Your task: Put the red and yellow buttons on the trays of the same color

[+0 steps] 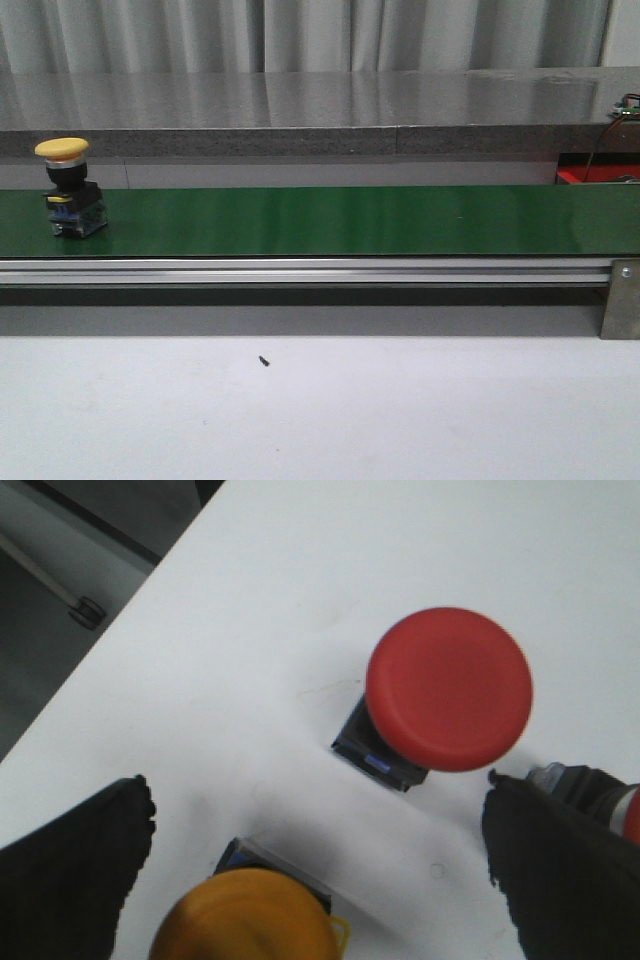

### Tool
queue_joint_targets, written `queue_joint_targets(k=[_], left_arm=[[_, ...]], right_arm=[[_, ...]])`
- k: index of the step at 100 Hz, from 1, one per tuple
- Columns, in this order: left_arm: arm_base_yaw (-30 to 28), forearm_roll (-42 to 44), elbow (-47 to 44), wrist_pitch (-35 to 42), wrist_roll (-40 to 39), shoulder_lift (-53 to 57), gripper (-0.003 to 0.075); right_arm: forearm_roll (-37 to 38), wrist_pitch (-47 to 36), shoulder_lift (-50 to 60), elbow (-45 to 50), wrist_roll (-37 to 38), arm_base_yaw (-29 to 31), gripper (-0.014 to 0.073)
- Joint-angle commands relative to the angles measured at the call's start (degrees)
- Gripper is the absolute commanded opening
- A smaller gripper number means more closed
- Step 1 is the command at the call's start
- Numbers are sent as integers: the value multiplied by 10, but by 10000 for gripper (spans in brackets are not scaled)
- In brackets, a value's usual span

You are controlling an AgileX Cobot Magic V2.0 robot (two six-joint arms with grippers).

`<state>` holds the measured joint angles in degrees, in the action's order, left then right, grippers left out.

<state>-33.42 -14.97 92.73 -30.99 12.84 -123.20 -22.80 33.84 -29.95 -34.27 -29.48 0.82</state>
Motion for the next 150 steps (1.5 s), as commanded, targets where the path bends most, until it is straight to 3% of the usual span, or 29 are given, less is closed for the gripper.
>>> queue_joint_targets(k=[1, 56, 94, 124, 150], left_arm=[[2, -8, 20, 18, -5, 31, 617], [2, -4, 20, -24, -5, 28, 377], [2, -14, 53, -96, -5, 46, 138], [23, -41, 61, -159, -5, 151, 117], [97, -49, 61, -207, 0, 209, 117]], right_arm=[[-5, -37, -1, -16, -3, 1, -69], [-5, -37, -1, -16, -3, 1, -69], [-5, -37, -1, -16, -3, 1, -69], [-5, -37, -1, -16, -3, 1, -69], [-5, -37, -1, -16, -3, 1, -69]])
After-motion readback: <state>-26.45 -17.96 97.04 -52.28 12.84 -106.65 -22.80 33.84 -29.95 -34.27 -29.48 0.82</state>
